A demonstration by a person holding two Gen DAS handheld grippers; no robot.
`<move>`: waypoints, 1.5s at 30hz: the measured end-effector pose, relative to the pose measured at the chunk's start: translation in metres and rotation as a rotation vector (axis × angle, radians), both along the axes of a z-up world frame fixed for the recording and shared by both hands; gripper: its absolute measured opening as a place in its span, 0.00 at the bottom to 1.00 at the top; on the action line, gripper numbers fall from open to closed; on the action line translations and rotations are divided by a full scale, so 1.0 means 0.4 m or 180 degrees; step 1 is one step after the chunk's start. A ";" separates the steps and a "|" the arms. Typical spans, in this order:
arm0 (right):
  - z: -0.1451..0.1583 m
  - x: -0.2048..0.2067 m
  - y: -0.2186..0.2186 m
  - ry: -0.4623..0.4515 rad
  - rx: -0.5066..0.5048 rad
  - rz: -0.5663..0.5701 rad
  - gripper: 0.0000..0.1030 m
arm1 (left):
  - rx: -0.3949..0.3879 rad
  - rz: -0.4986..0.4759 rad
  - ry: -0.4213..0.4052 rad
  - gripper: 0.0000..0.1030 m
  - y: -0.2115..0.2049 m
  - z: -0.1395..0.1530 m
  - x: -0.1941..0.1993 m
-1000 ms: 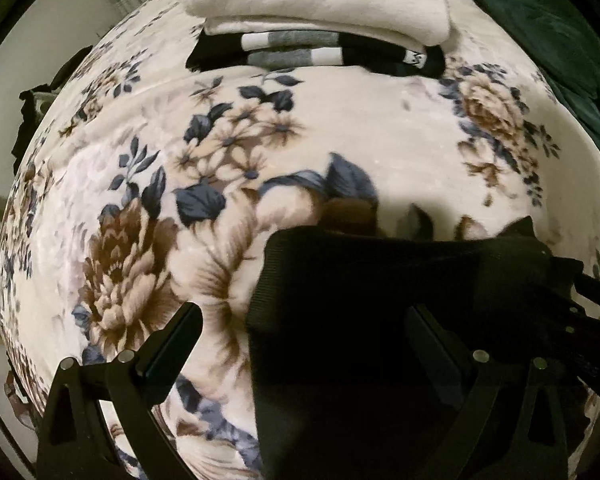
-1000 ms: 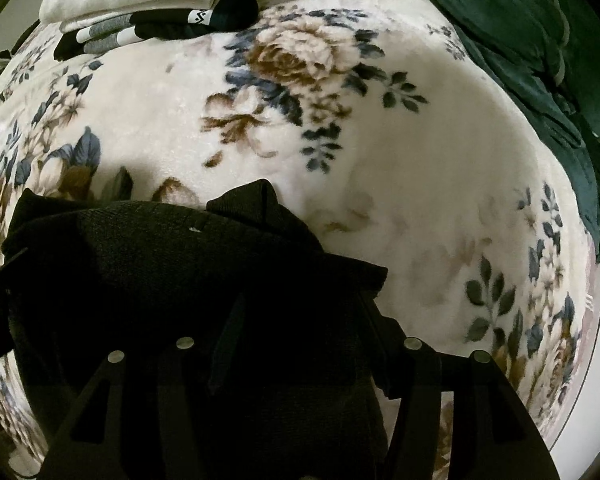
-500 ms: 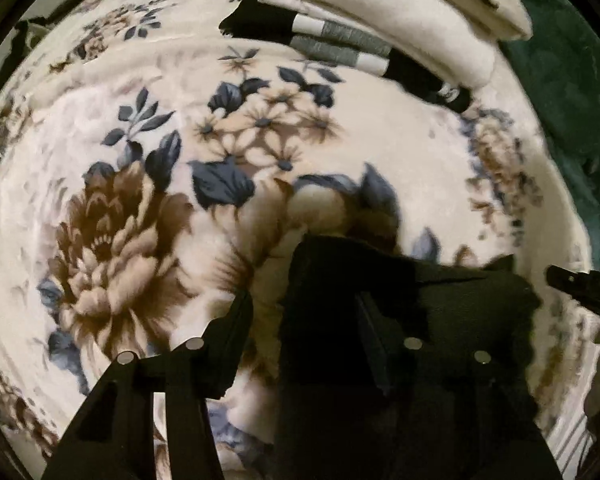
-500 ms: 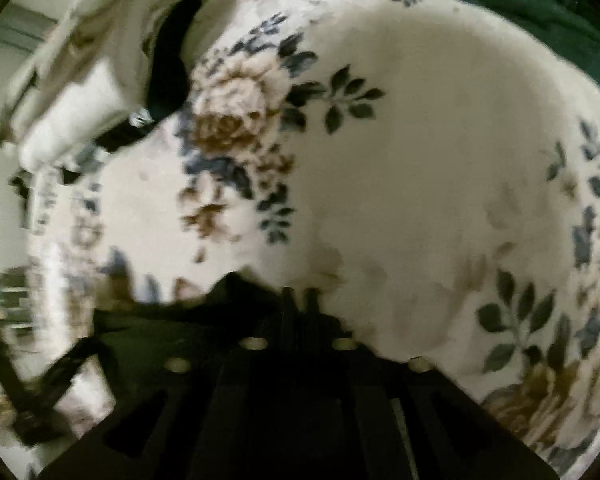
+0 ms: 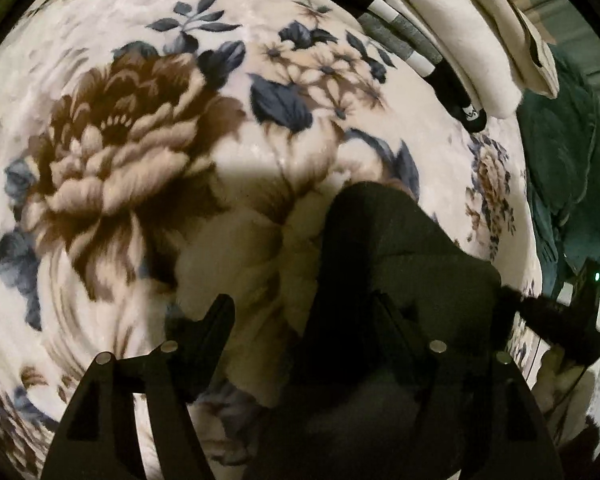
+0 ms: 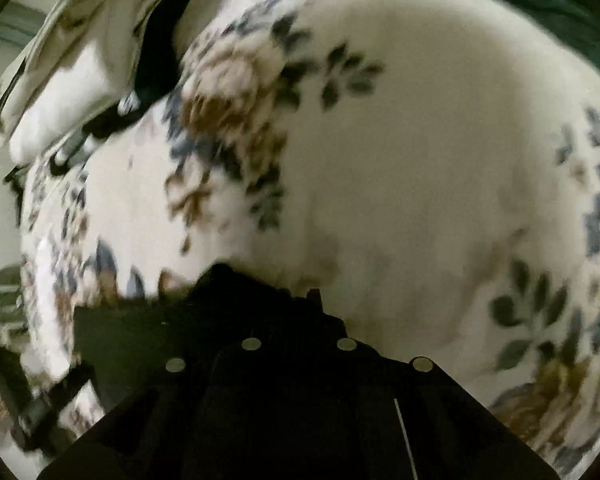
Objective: Fold small clothes
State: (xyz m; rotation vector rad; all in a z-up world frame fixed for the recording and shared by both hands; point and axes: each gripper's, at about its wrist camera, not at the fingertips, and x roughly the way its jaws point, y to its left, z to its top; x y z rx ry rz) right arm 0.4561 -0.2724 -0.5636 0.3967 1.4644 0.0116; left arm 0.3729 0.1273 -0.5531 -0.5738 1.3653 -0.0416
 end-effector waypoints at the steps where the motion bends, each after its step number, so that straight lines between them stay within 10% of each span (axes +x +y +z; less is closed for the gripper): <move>1: -0.010 0.009 0.003 0.0085 0.0006 0.0009 0.07 | -0.0023 -0.0004 -0.0009 0.67 0.000 -0.002 -0.003; 6: 0.016 0.069 0.092 0.0378 -0.0463 0.0503 0.12 | -0.0040 -0.0115 -0.0158 0.75 -0.008 -0.010 -0.023; 8: 0.079 0.089 0.140 0.0186 -0.0556 0.0635 0.31 | -0.0078 -0.0138 -0.0160 0.76 -0.012 -0.026 -0.027; 9: 0.117 0.103 0.179 0.0054 -0.0466 0.0714 0.46 | -0.0135 -0.0123 -0.0142 0.77 -0.011 -0.037 -0.032; 12: 0.133 0.152 0.353 0.0110 -0.0035 0.1228 0.50 | -0.0281 -0.0068 -0.0170 0.77 -0.004 -0.050 -0.043; 19: -0.065 0.208 0.756 0.0873 0.0288 0.2307 0.49 | -0.0240 -0.0184 -0.0233 0.77 -0.004 -0.040 -0.068; 23: -0.131 0.176 0.824 0.1241 0.0117 0.2603 0.07 | -0.0251 -0.0238 -0.0236 0.77 -0.008 -0.048 -0.076; 29: -0.110 0.261 0.787 0.1102 0.0025 0.1801 0.04 | -0.0324 -0.0291 -0.0242 0.77 -0.017 -0.069 -0.076; 35: -0.117 0.232 0.763 0.1058 0.0309 0.1817 0.06 | -0.0345 -0.0419 -0.0172 0.77 -0.027 -0.053 -0.068; 37: -0.076 0.221 0.720 0.0980 0.0534 0.1755 0.17 | -0.0344 -0.0433 -0.0162 0.77 -0.024 -0.040 -0.066; 39: -0.001 0.202 0.620 0.0804 0.0569 0.1552 0.54 | -0.0283 -0.0425 -0.0138 0.77 -0.017 -0.020 -0.063; 45: 0.176 0.058 0.191 0.0562 0.0554 0.0566 0.56 | -0.0259 -0.0383 -0.0074 0.77 -0.027 0.044 -0.101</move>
